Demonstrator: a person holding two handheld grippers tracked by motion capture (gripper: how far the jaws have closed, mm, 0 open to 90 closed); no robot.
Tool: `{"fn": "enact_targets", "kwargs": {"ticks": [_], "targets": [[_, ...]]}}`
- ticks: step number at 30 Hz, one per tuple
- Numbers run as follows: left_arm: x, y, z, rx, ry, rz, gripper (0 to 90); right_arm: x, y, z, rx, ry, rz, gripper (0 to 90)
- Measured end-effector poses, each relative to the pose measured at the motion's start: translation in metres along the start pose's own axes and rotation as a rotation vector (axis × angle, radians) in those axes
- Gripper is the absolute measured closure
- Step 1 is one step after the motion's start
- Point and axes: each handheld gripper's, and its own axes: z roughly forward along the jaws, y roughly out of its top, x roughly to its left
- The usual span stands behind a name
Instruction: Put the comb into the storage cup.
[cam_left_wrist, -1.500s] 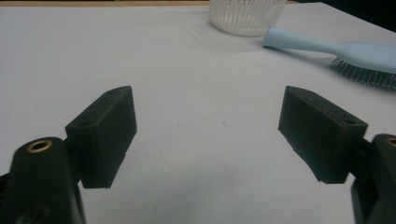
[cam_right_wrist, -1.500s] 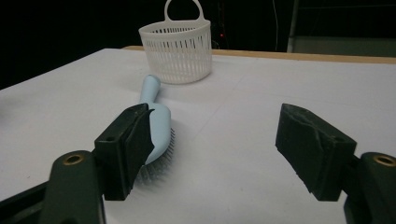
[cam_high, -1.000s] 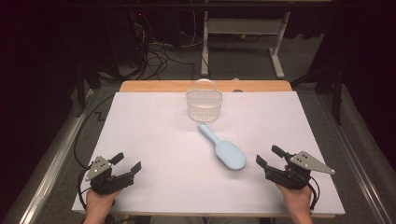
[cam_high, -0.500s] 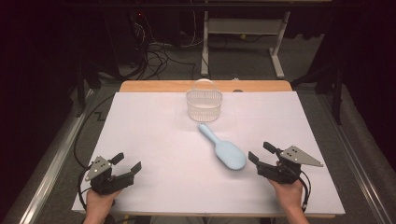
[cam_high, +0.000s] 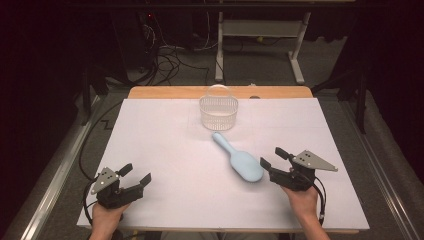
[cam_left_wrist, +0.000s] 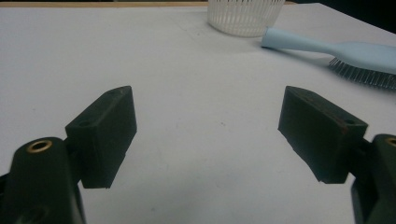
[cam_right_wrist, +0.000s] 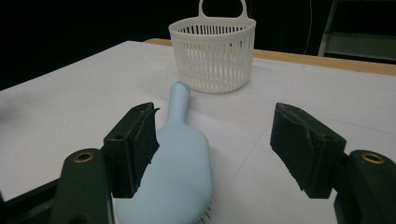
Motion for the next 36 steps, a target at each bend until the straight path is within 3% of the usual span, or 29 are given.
{"fn": "enact_targets", "kwargs": {"ticks": [26, 36], "targets": [[0.000, 0.000, 0.001, 0.004, -0.005, 0.001, 18.7, 0.007, 0.027, 0.033, 0.047, 0.047, -0.005, 36.3], [0.000, 0.000, 0.001, 0.006, -0.004, 0.001, 18.7, 0.006, 0.036, 0.049, 0.104, 0.065, 0.035, 37.3]]}}
